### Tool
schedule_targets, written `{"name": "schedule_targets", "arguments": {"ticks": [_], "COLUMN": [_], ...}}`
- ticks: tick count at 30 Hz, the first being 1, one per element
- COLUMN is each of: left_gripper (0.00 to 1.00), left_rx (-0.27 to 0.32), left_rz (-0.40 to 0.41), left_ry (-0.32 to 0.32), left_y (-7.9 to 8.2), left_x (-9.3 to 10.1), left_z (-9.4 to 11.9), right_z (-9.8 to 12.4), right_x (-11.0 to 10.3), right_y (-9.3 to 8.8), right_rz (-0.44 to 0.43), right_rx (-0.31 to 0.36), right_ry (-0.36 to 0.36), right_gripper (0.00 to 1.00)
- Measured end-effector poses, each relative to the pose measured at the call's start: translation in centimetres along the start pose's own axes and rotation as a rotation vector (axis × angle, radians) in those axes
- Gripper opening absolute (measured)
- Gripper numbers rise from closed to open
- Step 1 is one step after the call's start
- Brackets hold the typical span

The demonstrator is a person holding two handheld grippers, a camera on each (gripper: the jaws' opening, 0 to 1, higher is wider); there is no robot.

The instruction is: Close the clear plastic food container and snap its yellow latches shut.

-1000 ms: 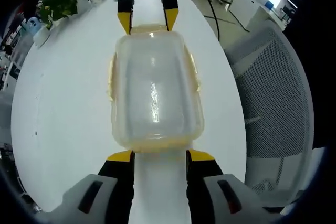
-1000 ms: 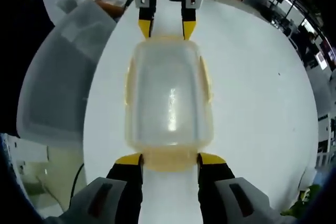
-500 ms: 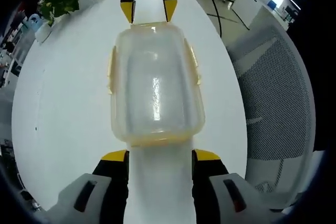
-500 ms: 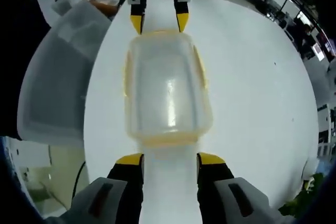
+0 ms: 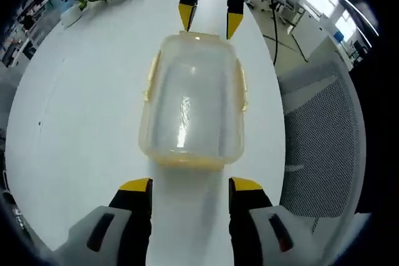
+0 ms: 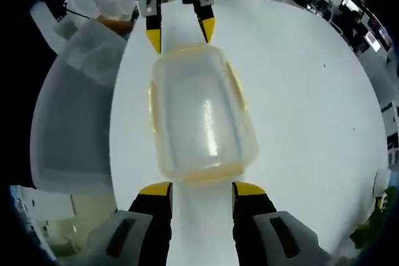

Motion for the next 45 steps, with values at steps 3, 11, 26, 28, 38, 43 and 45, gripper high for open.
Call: {"name": "schedule_targets", "arguments": {"ticks": [3, 11, 26, 28, 38, 43, 45], "left_gripper": [0.50, 0.47, 0.43, 0.43, 0.40, 0.39, 0.39], "left_rx": [0.009, 0.035, 0.109, 0.133, 0.175, 0.204, 0.222], "left_rz": [0.066, 0.297, 0.692, 0.769, 0.940, 1.000, 1.017], "left_ry": [-0.005, -0.045, -0.065, -0.075, -0.100, -0.102, -0.099], "left_y": [-0.2, -0.6, -1.6, -1.7, -2.0, -2.0, -1.8], "left_x": [0.0, -0.2, -0.3, -0.5, -0.1, 0.1, 0.0], "left_z": [0.0, 0.4, 0.4, 0.3, -0.1, -0.2, -0.3], "right_z": [0.1, 0.6, 0.4, 0.3, -0.2, -0.6, -0.6], "right_x": [0.3, 0.8, 1.2, 1.2, 1.4, 1.0, 0.8], "right_y": [0.0, -0.3, -0.1, 0.0, -0.7, -1.2, -1.2], "right_rz": [-0.051, -0.168, -0.366, -0.389, -0.573, -0.645, -0.690], "right_rx": [0.021, 0.057, 0.132, 0.132, 0.161, 0.167, 0.192], "right_ry": [-0.007, -0.023, -0.011, -0.017, -0.033, -0.014, -0.002], "right_gripper": [0.36, 0.37, 0.40, 0.40, 0.38, 0.35, 0.35]}}
Point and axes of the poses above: the point that each gripper's makers call its tool centre point, and the gripper's own axes: z roughly backward along the fingers, x roughly to its right, y roughly out of its top, the point moved 8 cm from there along z, roughly backward along the fingers, and after that the axes turned 4 degrees about z, right-handed, at the moved point
